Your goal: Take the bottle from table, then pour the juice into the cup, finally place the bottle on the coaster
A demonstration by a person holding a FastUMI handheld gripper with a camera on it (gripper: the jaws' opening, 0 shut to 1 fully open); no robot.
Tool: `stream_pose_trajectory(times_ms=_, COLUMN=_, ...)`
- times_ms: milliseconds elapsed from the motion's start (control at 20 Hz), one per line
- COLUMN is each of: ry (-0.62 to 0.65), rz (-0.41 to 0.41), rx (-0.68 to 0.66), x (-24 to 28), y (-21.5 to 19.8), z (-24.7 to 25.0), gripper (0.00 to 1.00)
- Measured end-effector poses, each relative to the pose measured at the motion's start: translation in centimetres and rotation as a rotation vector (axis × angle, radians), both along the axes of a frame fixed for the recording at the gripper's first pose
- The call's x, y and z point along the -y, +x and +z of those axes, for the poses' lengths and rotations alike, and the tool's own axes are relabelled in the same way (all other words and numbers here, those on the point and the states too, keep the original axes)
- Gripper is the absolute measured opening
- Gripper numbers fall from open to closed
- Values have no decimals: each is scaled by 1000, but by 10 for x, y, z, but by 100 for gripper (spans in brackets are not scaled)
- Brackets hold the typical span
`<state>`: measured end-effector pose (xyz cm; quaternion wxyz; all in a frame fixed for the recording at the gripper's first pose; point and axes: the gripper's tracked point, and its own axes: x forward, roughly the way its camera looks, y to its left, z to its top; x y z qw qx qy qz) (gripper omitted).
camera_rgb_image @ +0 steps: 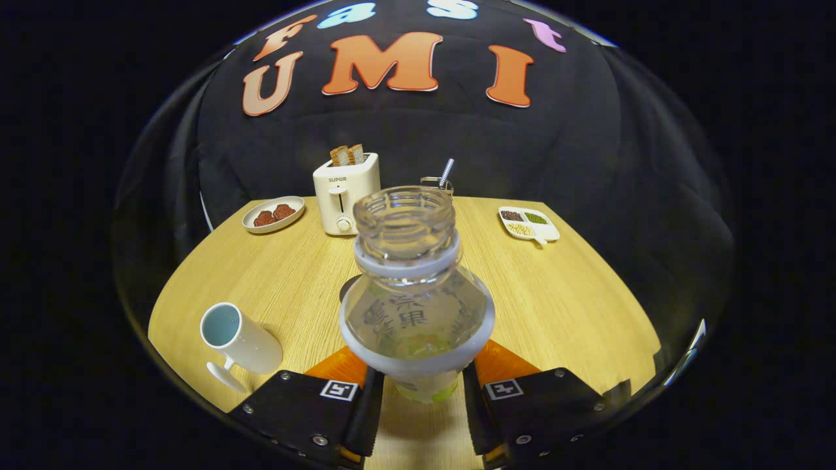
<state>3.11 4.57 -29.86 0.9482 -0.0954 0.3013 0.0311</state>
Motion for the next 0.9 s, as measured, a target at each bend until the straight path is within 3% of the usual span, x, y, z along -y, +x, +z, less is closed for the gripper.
stream_pose_trajectory(times_ms=250, ry=-228, rz=96, rx=33, x=-7, y=6, z=21, gripper=56)
stream_pose_trajectory(times_ms=900, ry=-629, rz=269, rx=139, x=-54, y=12, z=44, gripper=56)
